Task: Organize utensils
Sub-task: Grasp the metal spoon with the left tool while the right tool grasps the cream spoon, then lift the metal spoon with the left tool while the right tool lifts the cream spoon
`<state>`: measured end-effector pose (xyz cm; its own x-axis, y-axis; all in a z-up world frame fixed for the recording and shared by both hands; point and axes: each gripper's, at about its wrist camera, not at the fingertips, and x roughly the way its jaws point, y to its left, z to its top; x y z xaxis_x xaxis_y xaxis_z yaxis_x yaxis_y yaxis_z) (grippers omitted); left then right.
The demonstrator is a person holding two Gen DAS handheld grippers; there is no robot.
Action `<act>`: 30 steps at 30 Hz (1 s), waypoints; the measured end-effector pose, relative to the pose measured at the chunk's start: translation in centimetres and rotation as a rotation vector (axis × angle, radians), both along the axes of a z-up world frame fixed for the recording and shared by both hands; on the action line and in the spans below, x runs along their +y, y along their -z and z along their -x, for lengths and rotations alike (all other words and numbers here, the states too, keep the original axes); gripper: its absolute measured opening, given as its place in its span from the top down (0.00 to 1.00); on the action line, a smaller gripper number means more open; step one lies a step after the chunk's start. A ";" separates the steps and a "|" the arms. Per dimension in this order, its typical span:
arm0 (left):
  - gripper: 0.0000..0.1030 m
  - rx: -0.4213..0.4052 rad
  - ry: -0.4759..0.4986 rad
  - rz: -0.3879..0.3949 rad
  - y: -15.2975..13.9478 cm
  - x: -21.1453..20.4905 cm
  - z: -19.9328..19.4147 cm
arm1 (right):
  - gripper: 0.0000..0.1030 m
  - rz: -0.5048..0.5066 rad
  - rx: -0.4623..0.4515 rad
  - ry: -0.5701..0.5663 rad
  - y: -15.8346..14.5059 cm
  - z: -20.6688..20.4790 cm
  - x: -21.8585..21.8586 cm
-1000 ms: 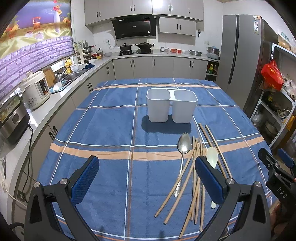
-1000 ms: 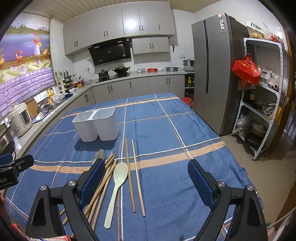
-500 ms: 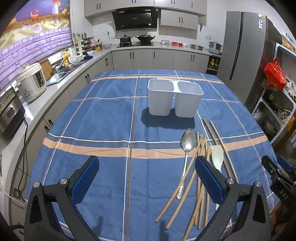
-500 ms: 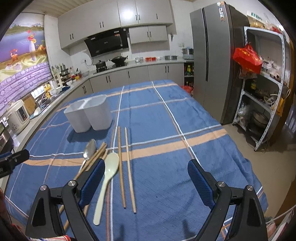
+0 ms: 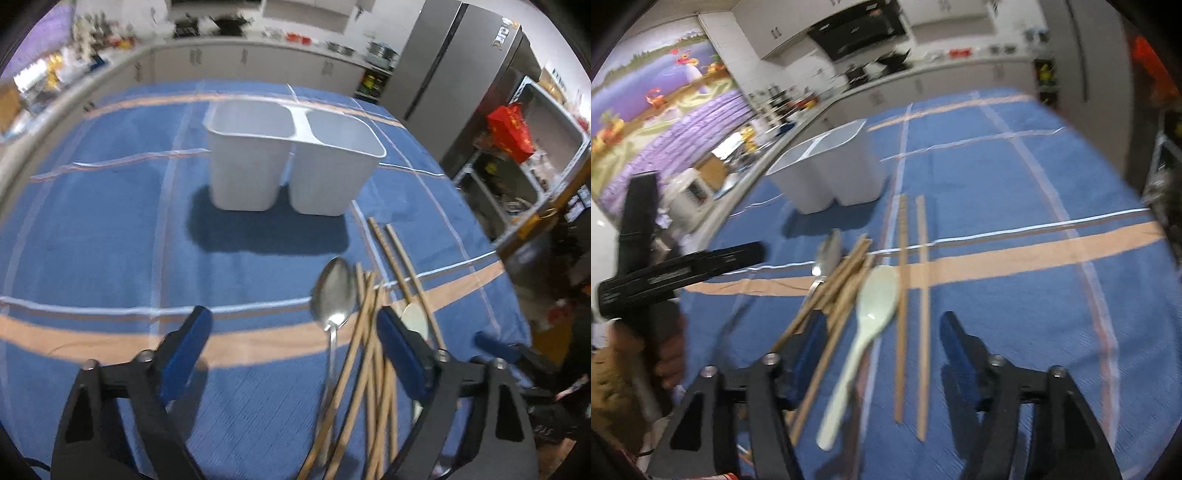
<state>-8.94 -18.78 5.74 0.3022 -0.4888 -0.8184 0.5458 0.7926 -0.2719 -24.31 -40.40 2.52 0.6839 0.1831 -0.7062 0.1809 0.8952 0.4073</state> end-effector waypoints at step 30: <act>0.98 0.146 0.244 0.027 3.8 -6.0 -3.8 | 0.93 0.052 0.122 -0.130 2.9 -7.0 1.0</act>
